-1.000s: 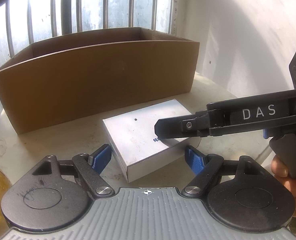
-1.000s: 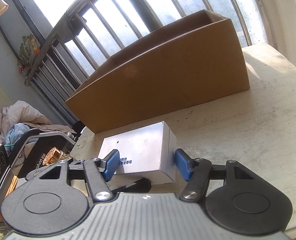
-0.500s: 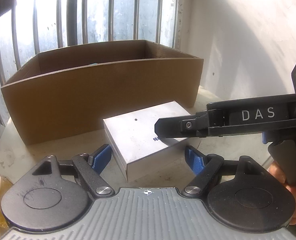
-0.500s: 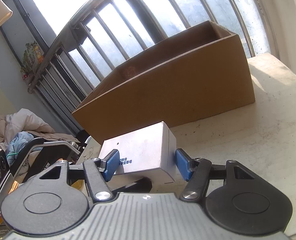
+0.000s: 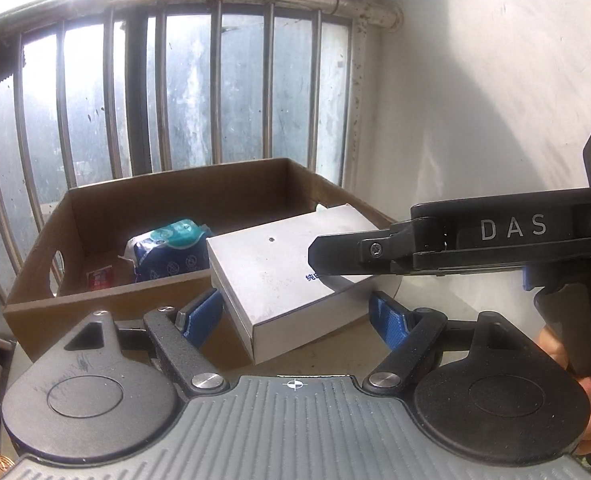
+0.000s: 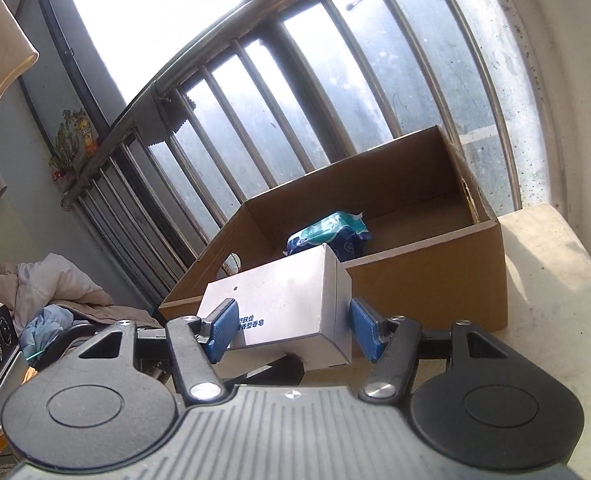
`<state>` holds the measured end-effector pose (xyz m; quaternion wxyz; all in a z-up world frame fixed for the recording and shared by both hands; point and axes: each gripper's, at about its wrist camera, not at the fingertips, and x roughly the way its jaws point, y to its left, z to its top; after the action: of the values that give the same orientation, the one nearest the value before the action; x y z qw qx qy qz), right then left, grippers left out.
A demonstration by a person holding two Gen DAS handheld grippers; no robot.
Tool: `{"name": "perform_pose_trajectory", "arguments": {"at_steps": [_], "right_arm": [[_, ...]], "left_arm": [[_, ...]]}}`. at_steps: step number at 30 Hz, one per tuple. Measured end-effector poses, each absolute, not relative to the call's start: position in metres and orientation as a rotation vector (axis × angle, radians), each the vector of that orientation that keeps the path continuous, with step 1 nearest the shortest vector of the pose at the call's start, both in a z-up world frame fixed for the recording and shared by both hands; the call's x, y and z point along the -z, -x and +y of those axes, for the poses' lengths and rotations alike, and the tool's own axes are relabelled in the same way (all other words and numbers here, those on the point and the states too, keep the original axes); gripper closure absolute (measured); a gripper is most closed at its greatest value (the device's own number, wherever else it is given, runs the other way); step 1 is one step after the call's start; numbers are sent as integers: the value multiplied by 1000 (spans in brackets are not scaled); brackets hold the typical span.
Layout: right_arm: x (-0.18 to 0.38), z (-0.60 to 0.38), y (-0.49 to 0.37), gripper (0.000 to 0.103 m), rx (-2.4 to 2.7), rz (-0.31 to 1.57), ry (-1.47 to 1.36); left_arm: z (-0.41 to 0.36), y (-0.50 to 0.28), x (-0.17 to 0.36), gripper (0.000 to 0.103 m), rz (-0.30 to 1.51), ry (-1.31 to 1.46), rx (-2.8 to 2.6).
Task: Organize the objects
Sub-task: 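Carry the white box with the right gripper over the cardboard box, then lower the white box into the cardboard box and open the right gripper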
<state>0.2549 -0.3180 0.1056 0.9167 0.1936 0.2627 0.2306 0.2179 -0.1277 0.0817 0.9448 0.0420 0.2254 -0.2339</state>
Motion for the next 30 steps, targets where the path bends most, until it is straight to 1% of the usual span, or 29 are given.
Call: {"name": "perform_pose_trajectory", "arguments": {"at_steps": [5, 10, 19, 22, 27, 30], "right_arm": [[-125, -325, -293, 38, -484, 549, -382], [-135, -331, -348, 38, -480, 629, -339], [-117, -332, -442, 38, -463, 872, -260], [-111, -328, -460, 38, -460, 918, -204], [-103, -318, -483, 38, -446, 970, -104], [-99, -312, -496, 38, -454, 986, -59]], "left_arm": [[-139, -250, -99, 23, 445, -67, 466], [-145, -299, -103, 23, 524, 12, 462], [-151, -386, -78, 23, 791, 158, 464], [-153, -404, -70, 23, 866, 204, 462], [-147, -435, -50, 23, 1056, 359, 475], [-148, -441, -42, 23, 1122, 390, 466]]}}
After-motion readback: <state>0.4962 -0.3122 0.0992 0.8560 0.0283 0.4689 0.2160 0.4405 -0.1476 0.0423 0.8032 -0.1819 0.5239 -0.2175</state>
